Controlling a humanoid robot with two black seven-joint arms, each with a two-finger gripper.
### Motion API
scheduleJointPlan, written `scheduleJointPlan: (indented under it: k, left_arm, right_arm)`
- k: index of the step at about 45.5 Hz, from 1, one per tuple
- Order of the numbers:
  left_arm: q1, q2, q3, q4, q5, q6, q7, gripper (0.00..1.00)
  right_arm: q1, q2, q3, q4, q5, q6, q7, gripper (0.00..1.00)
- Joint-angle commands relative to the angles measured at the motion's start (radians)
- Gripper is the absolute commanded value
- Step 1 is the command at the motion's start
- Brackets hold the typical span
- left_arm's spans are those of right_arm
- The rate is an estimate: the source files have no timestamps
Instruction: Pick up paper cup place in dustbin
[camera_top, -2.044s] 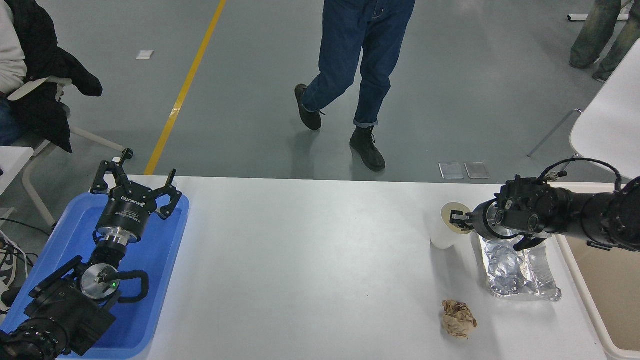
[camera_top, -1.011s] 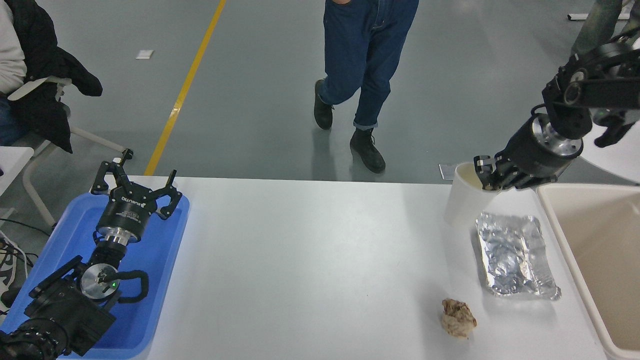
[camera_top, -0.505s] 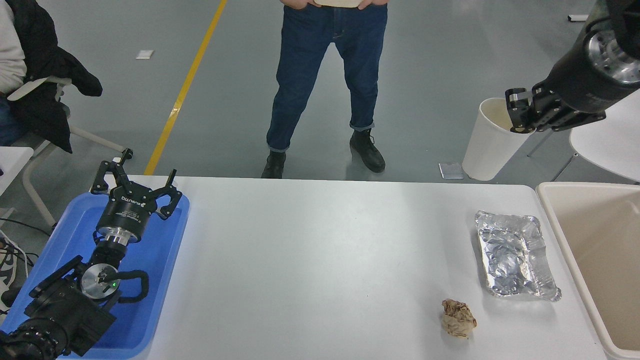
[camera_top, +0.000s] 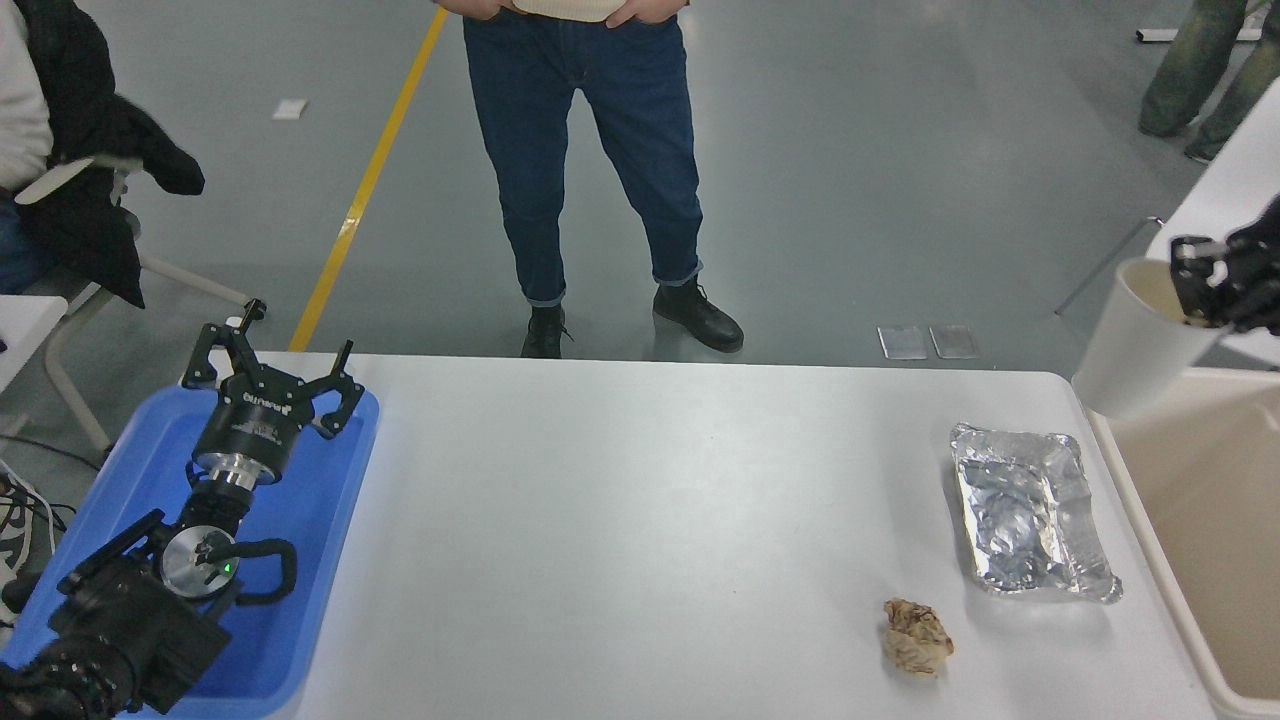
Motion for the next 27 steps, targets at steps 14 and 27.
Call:
scheduleJointPlan:
  k: [14, 27]
  left_arm:
    - [0.001, 0.001, 0.000, 0.000, -0.002, 0.000, -0.002, 1.00]
    - [0.001, 0.001, 0.000, 0.000, 0.000, 0.000, -0.002, 1.00]
  right_arm:
    - [-0.728, -0.158, 0.307, -0.629, -0.003, 0.000, -0.001, 0.00]
    - [-1.105, -0.114, 0.629, -0.821, -0.006, -0.159, -0.002, 0.00]
